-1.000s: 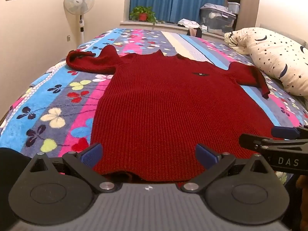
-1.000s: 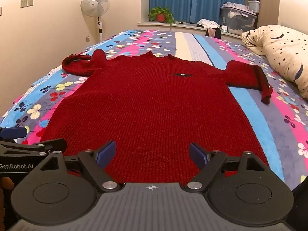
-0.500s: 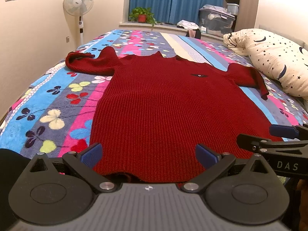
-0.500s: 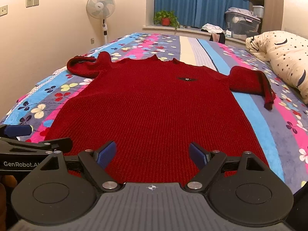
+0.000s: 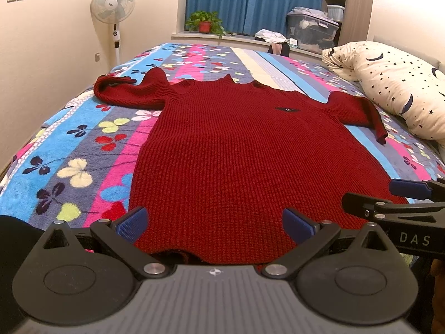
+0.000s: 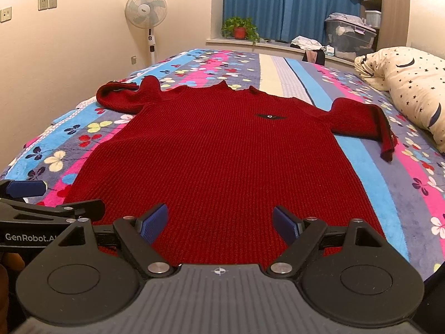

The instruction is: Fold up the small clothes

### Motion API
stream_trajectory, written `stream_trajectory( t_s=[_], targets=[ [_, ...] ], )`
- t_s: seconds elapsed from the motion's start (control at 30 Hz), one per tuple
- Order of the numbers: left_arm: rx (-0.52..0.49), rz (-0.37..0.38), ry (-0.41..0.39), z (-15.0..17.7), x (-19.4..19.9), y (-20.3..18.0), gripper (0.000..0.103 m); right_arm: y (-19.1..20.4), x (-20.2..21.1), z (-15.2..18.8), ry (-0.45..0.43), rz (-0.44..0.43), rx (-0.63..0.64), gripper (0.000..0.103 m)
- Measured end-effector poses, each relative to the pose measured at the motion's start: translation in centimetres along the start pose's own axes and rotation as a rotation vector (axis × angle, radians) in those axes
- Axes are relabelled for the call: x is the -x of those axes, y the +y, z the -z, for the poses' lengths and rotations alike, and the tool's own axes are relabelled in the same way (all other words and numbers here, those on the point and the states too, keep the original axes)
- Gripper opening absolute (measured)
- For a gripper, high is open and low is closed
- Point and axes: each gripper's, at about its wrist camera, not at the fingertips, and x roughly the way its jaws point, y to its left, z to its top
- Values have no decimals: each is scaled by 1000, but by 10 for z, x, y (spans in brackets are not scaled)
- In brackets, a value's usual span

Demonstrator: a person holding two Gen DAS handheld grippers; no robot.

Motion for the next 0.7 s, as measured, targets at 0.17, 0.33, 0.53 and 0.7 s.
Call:
stream_trajectory(
  t_s=[0.17,0.33,0.53,0.7],
  targets=[
    [0,-1,0,0,0,0,103,0,0,0,1,-2,-2,84],
    [0,-1,0,0,0,0,103,0,0,0,0,-4,-4,84],
    [1,-1,0,0,0,0,103,0,0,0,-7,-5,-5,84],
    [1,-1,0,0,0,0,103,1,-1,1,-11,-6,-8,84]
  ],
)
